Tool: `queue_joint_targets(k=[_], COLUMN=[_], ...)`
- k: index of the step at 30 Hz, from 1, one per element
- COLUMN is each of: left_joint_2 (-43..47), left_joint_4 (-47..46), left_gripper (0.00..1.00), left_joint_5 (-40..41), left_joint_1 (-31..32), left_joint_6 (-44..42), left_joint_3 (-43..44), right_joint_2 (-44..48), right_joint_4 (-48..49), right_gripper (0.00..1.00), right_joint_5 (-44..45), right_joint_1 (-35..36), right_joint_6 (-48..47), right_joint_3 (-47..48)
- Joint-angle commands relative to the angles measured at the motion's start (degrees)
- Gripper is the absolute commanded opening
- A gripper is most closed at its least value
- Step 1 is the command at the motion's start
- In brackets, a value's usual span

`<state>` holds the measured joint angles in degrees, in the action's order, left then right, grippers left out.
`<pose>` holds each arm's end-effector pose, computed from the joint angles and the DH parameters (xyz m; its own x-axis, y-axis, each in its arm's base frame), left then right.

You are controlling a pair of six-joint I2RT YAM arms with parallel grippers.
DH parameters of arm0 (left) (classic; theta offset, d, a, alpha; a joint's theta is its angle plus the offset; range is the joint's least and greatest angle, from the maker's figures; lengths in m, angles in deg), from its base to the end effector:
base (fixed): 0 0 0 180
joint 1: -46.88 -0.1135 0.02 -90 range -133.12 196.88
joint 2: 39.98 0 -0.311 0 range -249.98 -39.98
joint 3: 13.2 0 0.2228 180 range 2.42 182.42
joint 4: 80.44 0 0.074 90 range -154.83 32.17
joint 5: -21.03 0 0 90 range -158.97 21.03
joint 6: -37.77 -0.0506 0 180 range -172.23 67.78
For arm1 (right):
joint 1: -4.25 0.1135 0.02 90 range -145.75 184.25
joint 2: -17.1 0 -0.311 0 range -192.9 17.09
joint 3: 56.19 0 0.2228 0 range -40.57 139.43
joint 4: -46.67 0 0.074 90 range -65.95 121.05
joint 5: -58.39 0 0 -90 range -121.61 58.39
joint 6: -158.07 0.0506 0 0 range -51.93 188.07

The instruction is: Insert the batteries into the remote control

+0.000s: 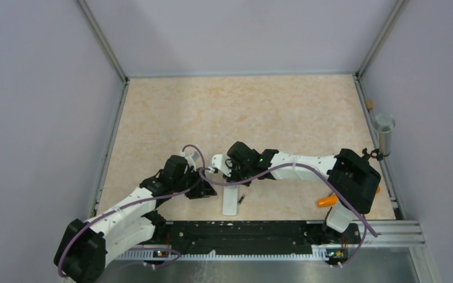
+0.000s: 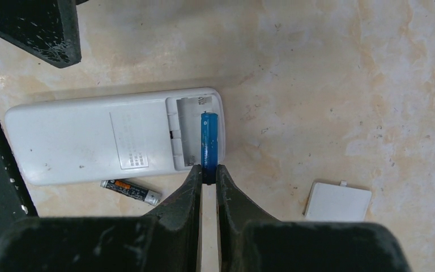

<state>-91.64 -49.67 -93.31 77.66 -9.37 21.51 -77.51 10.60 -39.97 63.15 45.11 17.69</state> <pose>0.0933 -0.0798 0.2036 -0.9451 -0.1584 -0.2857 0.0840 0.7273 -0.6811 0.1597 0.2789 0.2408 -0.0515 -0.8325 -0.5516 -0.9865 0.1283 -0.1016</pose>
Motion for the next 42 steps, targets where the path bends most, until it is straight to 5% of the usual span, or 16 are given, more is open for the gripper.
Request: queue_joint_targets(k=[1,42], left_joint_2=[-0.17,-2.04], left_joint_4=[-1.03,-2.15], left_gripper=[0.44,0.44], left_joint_5=[0.86,-0.44], left_joint_1=[-0.26,-0.82], left_joint_6=[-1.41,-3.04], left_joint_3=[0.77,0.51], right_joint_2=[-1.19,-5.50], right_joint_4=[1.75,1.55], right_gripper=[0.00,0.01], right_joint_5=[-1.57,-1.45], right_joint_1=[-0.69,-0.69], right_joint_6=[-0.42,1.60], right_joint_3=[3.21,5.91])
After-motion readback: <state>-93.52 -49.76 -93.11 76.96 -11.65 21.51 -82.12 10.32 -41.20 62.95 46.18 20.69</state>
